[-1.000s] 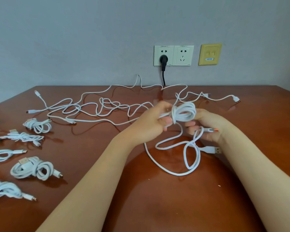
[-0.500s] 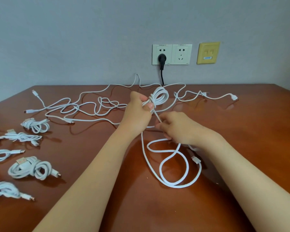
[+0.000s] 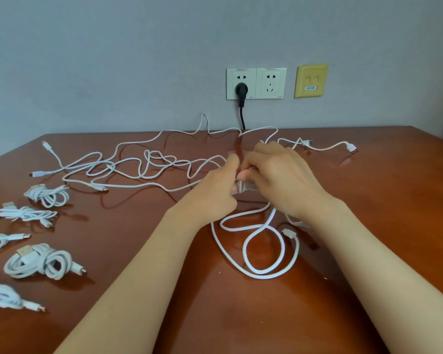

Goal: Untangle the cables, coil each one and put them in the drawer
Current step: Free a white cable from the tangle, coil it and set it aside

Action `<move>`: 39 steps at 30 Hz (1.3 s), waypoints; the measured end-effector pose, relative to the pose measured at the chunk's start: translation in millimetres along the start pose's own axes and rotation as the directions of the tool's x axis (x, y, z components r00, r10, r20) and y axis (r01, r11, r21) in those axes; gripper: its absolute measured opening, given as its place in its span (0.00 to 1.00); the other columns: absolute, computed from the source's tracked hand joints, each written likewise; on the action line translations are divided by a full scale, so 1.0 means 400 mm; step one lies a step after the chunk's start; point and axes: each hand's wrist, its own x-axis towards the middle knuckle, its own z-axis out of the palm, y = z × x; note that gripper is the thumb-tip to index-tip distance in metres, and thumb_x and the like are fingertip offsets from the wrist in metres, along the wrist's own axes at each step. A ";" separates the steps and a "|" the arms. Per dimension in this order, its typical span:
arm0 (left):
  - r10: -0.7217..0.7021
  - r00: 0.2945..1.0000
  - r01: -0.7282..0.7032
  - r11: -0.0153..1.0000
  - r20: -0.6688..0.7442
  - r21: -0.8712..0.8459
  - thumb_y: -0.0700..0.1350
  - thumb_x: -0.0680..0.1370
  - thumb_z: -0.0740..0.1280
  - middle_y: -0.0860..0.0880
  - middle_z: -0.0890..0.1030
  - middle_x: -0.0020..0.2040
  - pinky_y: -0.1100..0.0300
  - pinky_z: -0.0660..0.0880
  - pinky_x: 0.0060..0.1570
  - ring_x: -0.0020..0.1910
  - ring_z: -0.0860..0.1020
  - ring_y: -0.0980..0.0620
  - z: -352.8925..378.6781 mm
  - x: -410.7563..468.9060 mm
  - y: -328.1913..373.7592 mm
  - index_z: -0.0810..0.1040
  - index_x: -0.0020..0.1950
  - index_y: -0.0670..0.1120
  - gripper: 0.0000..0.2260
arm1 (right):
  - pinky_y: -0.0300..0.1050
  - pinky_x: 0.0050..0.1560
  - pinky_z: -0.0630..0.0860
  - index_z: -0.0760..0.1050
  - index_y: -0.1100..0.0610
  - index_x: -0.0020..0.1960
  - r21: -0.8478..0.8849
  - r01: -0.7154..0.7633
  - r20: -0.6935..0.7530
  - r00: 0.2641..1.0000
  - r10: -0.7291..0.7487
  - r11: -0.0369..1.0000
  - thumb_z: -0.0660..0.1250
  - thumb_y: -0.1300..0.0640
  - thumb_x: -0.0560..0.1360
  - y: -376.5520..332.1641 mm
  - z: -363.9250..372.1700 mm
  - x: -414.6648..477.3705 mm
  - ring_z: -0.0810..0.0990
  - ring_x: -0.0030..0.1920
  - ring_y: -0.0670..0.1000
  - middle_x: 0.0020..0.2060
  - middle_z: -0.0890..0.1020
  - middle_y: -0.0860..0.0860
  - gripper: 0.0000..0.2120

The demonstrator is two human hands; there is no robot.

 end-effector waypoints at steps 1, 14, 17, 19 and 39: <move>0.018 1.000 -0.018 1.000 0.012 0.003 0.30 0.74 0.59 0.51 0.67 0.35 0.67 0.65 0.28 0.33 0.69 0.54 0.002 -0.002 0.005 0.58 0.49 0.45 0.14 | 0.44 0.44 0.61 0.79 0.57 0.47 0.097 -0.052 -0.007 0.999 0.053 0.994 0.64 0.55 0.76 0.009 0.001 0.001 0.70 0.48 0.52 0.41 0.73 0.50 0.07; 0.143 0.964 -0.126 0.988 -0.226 0.086 0.27 0.73 0.59 0.45 0.71 0.48 0.58 0.68 0.43 0.52 0.75 0.46 0.040 -0.005 0.014 0.61 0.52 0.45 0.16 | 0.42 0.40 0.69 0.65 0.54 0.47 0.565 -0.701 0.205 0.630 0.749 0.435 0.78 0.38 0.56 0.058 0.018 0.009 0.72 0.41 0.50 0.41 0.72 0.49 0.32; 0.170 0.902 -0.125 0.983 -0.397 0.138 0.25 0.70 0.60 0.44 0.70 0.45 0.56 0.68 0.43 0.48 0.73 0.43 0.044 -0.006 0.020 0.63 0.50 0.44 0.17 | 0.44 0.40 0.72 0.70 0.58 0.53 0.592 -0.763 0.358 0.538 0.763 0.261 0.72 0.29 0.55 0.022 0.016 0.010 0.75 0.40 0.52 0.40 0.74 0.50 0.40; 0.278 0.832 -0.192 0.956 -0.481 0.221 0.22 0.62 0.63 0.41 0.73 0.42 0.51 0.74 0.39 0.42 0.74 0.40 0.052 0.001 0.015 0.65 0.49 0.42 0.22 | 0.42 0.36 0.74 0.75 0.57 0.50 0.641 -0.757 0.511 0.542 0.667 0.124 0.67 0.30 0.64 -0.001 0.019 0.006 0.77 0.32 0.51 0.35 0.79 0.53 0.32; -0.299 0.954 0.142 0.550 -0.035 -0.823 0.58 0.74 0.62 0.44 0.78 0.37 0.57 0.74 0.33 0.30 0.75 0.51 -0.003 0.021 -0.009 0.77 0.48 0.44 0.17 | 0.49 0.44 0.81 0.74 0.60 0.57 0.827 -0.562 0.563 0.825 0.054 -0.033 0.60 0.51 0.74 0.020 0.029 -0.006 0.82 0.48 0.55 0.46 0.82 0.57 0.16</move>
